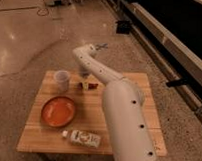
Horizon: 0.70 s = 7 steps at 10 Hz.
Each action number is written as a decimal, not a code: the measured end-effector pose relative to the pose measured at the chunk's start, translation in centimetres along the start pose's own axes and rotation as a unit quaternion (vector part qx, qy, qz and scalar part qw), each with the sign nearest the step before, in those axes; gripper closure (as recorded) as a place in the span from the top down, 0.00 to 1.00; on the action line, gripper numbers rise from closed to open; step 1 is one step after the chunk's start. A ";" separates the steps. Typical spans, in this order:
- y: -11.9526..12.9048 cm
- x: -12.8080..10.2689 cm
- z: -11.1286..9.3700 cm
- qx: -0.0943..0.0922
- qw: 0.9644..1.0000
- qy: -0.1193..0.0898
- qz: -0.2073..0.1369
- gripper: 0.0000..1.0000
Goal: Place the pepper in the ceramic cup
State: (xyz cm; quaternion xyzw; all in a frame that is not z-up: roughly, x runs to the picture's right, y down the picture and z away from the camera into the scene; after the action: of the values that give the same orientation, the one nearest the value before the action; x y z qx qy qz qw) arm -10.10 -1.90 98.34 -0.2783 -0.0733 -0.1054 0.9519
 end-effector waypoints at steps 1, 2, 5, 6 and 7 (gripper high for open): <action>0.2 0.5 0.8 -0.009 1.000 0.006 0.003 0.80; 0.2 0.8 1.3 -0.014 1.000 0.010 0.006 0.80; 0.6 1.9 2.6 -0.025 0.999 0.020 0.017 0.78; 0.9 2.4 2.8 -0.028 0.999 0.021 0.025 0.66; 1.1 2.8 3.0 -0.029 0.999 0.022 0.029 0.57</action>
State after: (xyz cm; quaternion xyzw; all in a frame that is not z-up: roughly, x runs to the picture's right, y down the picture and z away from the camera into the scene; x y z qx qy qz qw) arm -7.37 0.16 100.83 -0.3057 -0.0405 -0.0856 0.9474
